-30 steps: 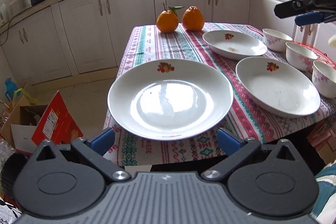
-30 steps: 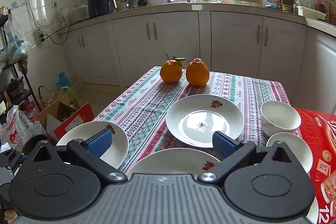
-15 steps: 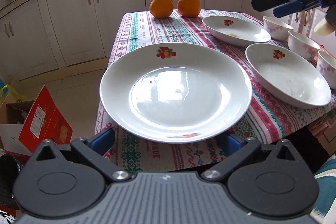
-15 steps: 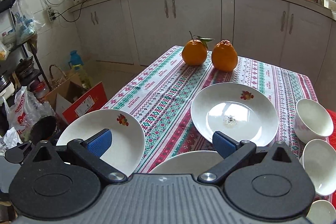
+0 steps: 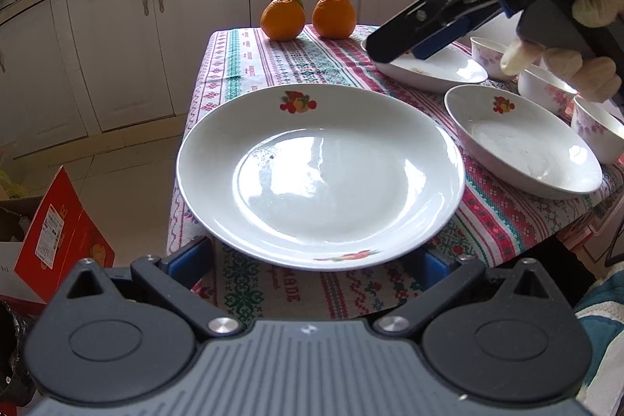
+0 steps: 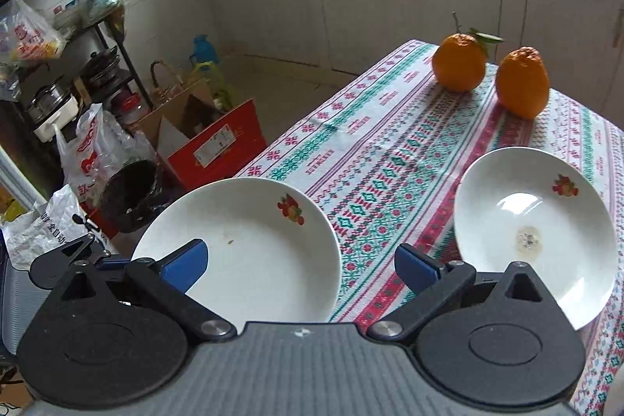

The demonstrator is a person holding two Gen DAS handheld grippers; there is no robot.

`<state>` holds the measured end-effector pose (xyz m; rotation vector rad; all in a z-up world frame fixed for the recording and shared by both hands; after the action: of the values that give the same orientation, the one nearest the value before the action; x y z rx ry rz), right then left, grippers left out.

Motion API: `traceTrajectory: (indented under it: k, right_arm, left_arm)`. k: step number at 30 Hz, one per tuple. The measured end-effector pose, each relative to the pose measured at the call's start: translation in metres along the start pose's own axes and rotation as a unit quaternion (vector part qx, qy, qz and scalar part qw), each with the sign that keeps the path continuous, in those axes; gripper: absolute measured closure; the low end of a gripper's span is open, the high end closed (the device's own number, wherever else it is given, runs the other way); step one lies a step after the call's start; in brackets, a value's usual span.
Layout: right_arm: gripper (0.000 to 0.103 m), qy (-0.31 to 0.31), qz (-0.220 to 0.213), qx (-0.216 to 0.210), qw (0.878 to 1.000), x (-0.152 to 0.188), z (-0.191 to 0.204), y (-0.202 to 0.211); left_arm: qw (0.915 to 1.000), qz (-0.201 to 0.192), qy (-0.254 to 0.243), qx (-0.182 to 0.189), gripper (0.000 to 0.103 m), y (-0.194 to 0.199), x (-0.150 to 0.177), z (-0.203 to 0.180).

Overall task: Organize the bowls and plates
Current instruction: 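Lift the white plate with the left tool while the right tool lifts its plate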

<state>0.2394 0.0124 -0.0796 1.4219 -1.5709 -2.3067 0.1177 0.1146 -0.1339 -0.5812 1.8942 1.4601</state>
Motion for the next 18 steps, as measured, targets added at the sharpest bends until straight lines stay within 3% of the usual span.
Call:
traceTrajectory:
  k: [7, 13, 18]
  right_arm:
    - [0.0, 0.006, 0.049, -0.045, 0.998, -0.004, 0.002, -0.04]
    - [0.0, 0.029, 0.068, -0.076, 0.994, -0.01, 0.004, -0.062]
    - [0.006, 0.039, 0.079, -0.097, 0.991, -0.012, 0.006, -0.074]
  left_arm:
    - [0.9999, -0.011, -0.003, 0.003, 0.0, 0.001, 0.001, 0.0]
    - [0.9999, -0.006, -0.007, 0.01, 0.0, 0.001, 0.0, 0.001]
    - [0.9998, -0.002, -0.012, 0.015, 0.0, -0.001, -0.002, 0.001]
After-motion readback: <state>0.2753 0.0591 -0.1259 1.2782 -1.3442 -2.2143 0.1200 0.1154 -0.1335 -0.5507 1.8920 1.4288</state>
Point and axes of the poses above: each gripper's, at about its wrist camera, not at the fingertips, and y roughly against the way its jaws point, z to its left, x to its underside, the point moved 8 cm from there along -y, roughly the way its jaws point, and after that the axes turned 11 degrees about y, right-handed, at the moved point
